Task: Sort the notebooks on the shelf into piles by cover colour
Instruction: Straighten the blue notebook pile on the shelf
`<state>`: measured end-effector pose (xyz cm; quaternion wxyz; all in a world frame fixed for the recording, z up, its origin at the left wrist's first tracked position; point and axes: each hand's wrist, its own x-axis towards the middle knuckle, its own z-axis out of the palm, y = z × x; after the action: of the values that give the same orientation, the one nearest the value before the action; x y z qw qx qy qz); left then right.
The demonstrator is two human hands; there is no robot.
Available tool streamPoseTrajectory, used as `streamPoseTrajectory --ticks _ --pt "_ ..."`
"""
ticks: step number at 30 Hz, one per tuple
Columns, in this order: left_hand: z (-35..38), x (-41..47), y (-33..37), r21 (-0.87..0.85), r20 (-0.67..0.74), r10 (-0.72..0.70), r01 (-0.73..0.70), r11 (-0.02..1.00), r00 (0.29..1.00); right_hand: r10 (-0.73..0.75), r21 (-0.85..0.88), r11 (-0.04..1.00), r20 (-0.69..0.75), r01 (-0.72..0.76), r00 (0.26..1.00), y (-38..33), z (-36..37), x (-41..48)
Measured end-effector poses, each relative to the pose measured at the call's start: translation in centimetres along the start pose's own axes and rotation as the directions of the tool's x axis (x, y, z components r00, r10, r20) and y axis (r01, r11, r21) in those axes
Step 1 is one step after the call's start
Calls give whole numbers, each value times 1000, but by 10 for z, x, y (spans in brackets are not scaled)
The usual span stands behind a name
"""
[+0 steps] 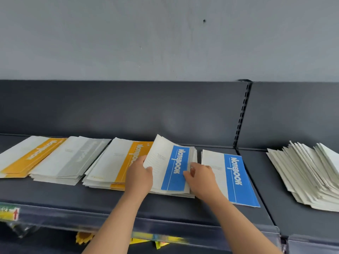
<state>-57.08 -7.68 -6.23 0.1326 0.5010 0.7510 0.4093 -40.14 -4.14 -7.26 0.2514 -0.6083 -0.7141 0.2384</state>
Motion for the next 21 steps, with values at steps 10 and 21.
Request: streamPoseTrajectory --ticks 10,21 --pt "-2 0 10 -100 -89 82 -90 991 993 -9 28 1000 -54 11 998 4 -12 -5" --pt "65 -36 75 -280 156 189 -140 950 970 57 220 976 -237 -4 970 63 -84 -27"
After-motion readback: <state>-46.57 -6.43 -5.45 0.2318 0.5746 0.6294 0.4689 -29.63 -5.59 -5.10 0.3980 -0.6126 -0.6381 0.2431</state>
